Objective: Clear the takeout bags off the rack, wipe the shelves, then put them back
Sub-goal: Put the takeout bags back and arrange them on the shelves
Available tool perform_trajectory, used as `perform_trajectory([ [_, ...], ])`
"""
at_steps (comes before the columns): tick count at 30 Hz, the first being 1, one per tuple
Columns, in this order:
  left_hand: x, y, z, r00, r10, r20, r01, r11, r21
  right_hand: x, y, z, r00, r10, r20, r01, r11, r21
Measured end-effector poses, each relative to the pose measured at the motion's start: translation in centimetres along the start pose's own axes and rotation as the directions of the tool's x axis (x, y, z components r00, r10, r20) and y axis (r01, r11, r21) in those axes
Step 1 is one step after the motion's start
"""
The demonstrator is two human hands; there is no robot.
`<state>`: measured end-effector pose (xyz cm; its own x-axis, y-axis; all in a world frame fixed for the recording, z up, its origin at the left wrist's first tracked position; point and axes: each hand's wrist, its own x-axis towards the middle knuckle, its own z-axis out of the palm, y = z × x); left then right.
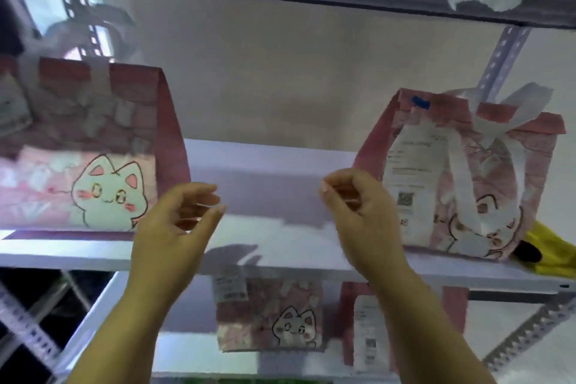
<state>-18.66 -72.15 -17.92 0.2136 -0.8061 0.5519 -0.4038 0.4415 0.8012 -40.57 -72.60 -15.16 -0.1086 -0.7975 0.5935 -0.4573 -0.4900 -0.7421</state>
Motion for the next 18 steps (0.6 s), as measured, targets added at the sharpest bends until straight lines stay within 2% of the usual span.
perform_trajectory([
  [5, 1.4, -3.1, -8.8, 0.988, -0.079, -0.134, 0.088, 0.994, 0.058, -0.3, -2.1, 9.4, 0.969, 0.093, 0.228, -0.1, 0.995, 0.019],
  [9, 3.0, -5.6, -14.3, 0.968, -0.094, -0.234, 0.136, 0.976, 0.17, -0.1, -3.5, 15.8, 0.938, 0.183, 0.293, -0.168, 0.983, -0.076],
  [13, 4.8, -8.1, -17.9, 0.962, -0.143, -0.233, 0.201, 0.947, 0.25, 0.1, -5.1, 20.1, 0.936, 0.2, 0.291, -0.19, 0.98, -0.062],
  [18, 6.5, -10.6, -20.0, 0.97, -0.167, -0.178, 0.214, 0.932, 0.294, 0.5, -5.7, 22.8, 0.954, 0.235, 0.186, -0.23, 0.972, -0.049],
])
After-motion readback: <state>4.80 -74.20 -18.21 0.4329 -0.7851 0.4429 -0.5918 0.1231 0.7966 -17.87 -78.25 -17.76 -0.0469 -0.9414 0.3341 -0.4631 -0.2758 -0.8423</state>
